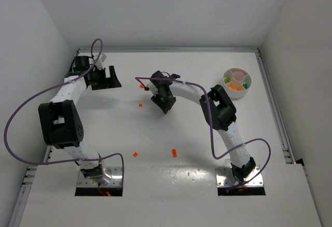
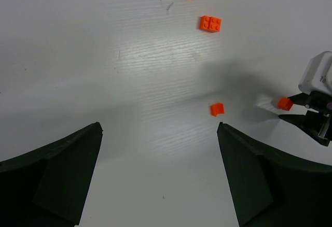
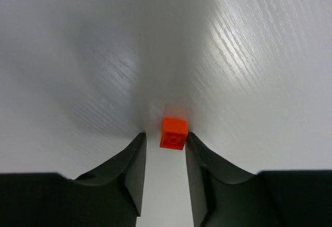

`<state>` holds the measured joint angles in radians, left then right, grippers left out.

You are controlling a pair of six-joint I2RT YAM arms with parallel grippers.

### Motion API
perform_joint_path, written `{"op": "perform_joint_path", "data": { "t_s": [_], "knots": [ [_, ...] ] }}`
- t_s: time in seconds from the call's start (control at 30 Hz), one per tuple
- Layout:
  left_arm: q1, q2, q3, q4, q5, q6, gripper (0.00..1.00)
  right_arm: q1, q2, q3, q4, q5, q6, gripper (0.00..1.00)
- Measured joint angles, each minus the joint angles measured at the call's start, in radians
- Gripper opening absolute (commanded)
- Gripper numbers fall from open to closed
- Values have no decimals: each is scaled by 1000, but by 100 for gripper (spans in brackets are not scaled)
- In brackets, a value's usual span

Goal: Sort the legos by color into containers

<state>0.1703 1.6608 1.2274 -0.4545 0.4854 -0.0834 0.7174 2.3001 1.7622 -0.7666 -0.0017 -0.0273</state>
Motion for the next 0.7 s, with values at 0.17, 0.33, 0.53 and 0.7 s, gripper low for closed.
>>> {"op": "perform_joint_path", "data": {
  "t_s": [0.17, 0.33, 0.53, 0.7],
  "knots": [
    [0, 0, 3, 0, 1, 0, 100, 0, -9, -17, 29, -3, -6, 15],
    [0, 0, 8, 0, 7, 0, 100, -2, -90, -150, 127, 23, -28, 4],
    [-8, -1, 8, 2, 8, 9, 100, -72, -254, -375, 107, 63, -91, 0],
    [-67, -20, 8, 15, -12, 24, 100, -224, -438, -444, 21, 61, -157, 0]
  ]
}}
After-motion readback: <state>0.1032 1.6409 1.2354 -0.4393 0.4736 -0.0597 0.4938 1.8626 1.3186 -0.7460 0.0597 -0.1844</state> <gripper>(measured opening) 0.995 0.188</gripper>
